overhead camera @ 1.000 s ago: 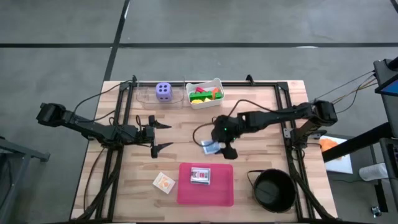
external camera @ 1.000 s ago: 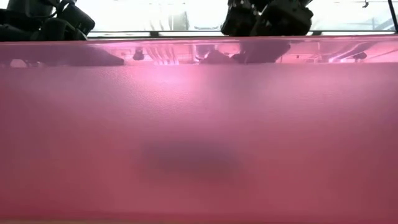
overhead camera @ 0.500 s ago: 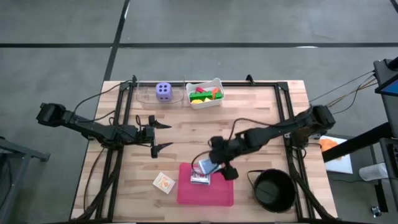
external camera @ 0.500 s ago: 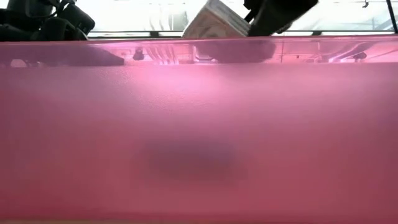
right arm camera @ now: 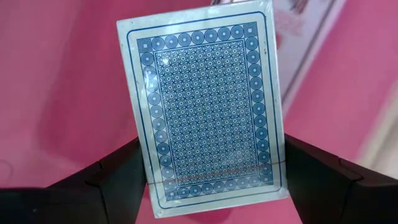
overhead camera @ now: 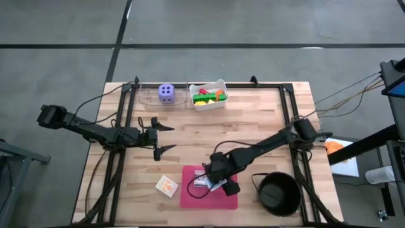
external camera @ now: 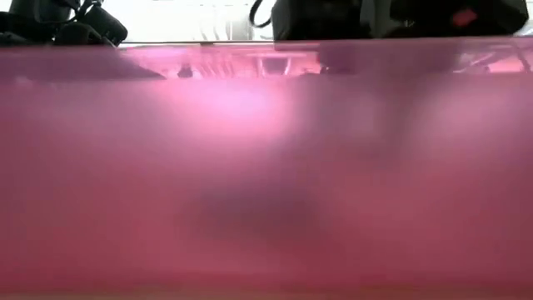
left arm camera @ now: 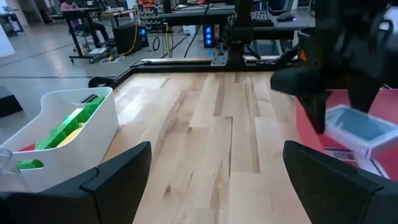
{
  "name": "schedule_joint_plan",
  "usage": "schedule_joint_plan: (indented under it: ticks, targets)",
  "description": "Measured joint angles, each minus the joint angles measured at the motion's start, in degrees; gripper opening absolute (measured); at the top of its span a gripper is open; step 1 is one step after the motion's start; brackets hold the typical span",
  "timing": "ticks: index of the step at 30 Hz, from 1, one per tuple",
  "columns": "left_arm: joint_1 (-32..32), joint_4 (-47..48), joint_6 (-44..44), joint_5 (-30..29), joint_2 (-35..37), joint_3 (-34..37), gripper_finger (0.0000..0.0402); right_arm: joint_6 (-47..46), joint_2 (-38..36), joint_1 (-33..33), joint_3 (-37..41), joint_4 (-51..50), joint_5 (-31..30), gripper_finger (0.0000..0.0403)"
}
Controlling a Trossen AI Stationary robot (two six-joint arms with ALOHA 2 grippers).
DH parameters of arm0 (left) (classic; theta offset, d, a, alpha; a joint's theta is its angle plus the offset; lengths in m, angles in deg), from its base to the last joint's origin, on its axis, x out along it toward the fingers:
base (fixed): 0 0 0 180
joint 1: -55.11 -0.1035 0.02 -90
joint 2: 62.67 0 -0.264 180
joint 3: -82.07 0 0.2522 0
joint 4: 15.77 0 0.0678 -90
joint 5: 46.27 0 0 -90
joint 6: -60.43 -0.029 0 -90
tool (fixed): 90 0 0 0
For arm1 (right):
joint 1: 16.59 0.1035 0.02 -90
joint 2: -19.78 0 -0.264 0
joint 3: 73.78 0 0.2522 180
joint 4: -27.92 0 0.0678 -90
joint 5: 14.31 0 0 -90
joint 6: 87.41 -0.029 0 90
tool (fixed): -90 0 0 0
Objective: Pick & Place Toys
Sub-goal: Put the blue deck of cards into the red bin
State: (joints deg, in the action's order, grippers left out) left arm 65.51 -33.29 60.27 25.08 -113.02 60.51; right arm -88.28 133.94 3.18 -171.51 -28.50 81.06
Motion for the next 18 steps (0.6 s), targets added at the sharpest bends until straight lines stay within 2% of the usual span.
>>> schedule_joint_plan:
  ticks: [5, 8, 10, 18]
  targets:
    - [0.0, 0.0, 0.2, 0.0, 0.0, 0.0, 0.0361, -0.4, 3.9, 0.2, -2.0, -2.6, 0.0, 0.0319]
    - [0.0, 0.0, 0.4, 0.0, 0.0, 0.0, 0.0361, -1.3, 4.9, 0.5, -2.9, -2.7, 0.0, 0.0370]
    - [0.0, 0.0, 0.4, 0.0, 0.0, 0.0, 0.0361, -1.8, 5.5, 0.7, -3.3, -3.3, 0.1, 0.0384]
    - [0.0, 0.0, 0.8, 0.0, 0.0, 0.0, 0.0361, -2.2, 2.4, 1.5, -5.6, -5.1, -3.4, 0.0332]
